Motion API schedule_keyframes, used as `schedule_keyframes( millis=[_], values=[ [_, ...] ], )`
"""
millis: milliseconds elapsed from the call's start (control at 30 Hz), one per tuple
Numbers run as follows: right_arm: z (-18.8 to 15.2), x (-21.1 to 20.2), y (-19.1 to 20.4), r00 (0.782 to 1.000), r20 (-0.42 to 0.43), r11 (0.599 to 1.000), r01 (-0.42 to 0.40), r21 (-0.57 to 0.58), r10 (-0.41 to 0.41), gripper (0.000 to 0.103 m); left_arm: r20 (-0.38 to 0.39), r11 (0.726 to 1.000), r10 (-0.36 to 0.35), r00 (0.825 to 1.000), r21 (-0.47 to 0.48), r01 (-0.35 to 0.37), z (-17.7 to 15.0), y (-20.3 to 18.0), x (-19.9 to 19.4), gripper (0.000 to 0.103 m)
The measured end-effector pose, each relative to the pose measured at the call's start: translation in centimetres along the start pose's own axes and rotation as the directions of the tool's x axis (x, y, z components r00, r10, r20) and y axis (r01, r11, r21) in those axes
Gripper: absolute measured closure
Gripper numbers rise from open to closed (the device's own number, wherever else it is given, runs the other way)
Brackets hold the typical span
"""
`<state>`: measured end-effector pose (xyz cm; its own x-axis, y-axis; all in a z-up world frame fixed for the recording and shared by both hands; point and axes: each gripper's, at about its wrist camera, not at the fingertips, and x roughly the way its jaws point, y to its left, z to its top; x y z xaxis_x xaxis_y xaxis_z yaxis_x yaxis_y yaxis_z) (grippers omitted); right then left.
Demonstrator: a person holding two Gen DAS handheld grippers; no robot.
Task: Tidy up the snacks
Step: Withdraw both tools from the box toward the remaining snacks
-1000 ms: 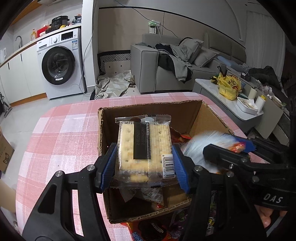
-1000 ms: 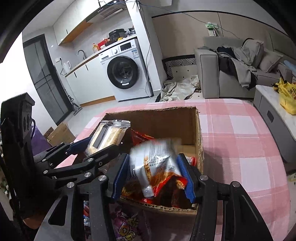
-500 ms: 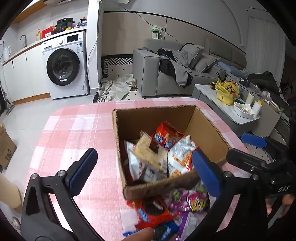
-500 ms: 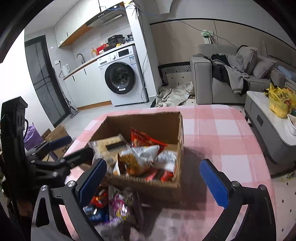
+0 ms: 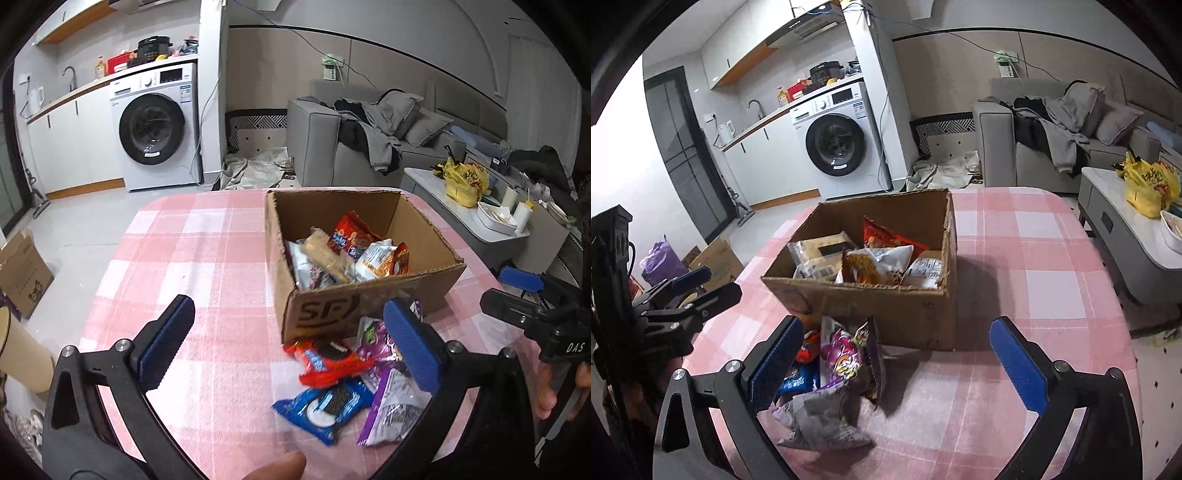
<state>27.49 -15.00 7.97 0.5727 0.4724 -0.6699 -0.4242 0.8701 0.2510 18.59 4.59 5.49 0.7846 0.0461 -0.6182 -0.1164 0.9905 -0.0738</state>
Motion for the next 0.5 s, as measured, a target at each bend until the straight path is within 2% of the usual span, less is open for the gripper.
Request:
schedule_keyframes(
  millis=[333,500],
  values=[
    [-1.4,0.1,0.1,1.000,-0.015,1.000,-0.006,0.001,0.006,0.000,-0.047,0.999,0.024,0.999,0.025,-0.023,-1.9,0.8,-0.5,0.001],
    [-2.4,0.9,-0.8,0.999,-0.046,0.999,-0.002,0.034,0.004,0.000,-0.079,1.000,0.020,0.997,-0.001,-0.020,-3.5,1.0,0.5,0.001]
  ],
)
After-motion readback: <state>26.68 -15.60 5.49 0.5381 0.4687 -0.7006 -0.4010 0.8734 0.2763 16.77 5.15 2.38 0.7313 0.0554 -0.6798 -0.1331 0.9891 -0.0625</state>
